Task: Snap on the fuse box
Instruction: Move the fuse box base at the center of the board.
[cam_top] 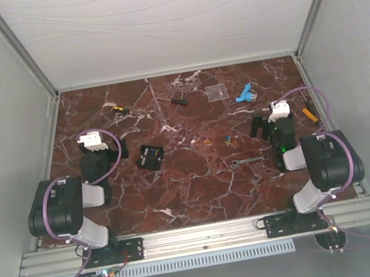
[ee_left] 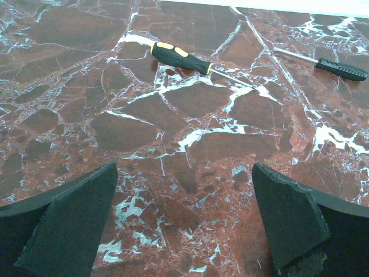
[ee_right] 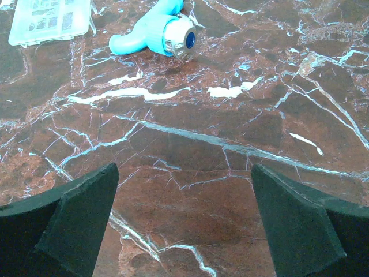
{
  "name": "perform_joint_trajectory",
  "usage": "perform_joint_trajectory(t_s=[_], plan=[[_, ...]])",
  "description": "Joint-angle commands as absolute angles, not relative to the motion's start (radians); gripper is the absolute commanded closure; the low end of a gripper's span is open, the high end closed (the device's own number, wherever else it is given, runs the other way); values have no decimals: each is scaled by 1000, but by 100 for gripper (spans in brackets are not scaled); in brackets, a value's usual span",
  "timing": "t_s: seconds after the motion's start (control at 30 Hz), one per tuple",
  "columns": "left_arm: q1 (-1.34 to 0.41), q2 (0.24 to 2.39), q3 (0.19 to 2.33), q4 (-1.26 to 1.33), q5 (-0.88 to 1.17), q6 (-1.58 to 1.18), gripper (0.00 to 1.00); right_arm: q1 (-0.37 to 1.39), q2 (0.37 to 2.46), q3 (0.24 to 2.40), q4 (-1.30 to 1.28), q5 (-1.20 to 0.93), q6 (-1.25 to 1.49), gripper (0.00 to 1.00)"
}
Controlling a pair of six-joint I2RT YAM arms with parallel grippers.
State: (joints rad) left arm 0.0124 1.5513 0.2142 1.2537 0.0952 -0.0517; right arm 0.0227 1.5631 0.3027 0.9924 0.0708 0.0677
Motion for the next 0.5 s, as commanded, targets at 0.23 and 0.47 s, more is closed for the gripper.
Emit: perform_joint_trajectory(t_s=[0.23,0.47], plan=[[17,1553,242,1301,114,-34,0,17,1564,321,1048,68,54,2],[16,1494,187,1359,81,-48,0,45,1462,375,877,32,1,2]])
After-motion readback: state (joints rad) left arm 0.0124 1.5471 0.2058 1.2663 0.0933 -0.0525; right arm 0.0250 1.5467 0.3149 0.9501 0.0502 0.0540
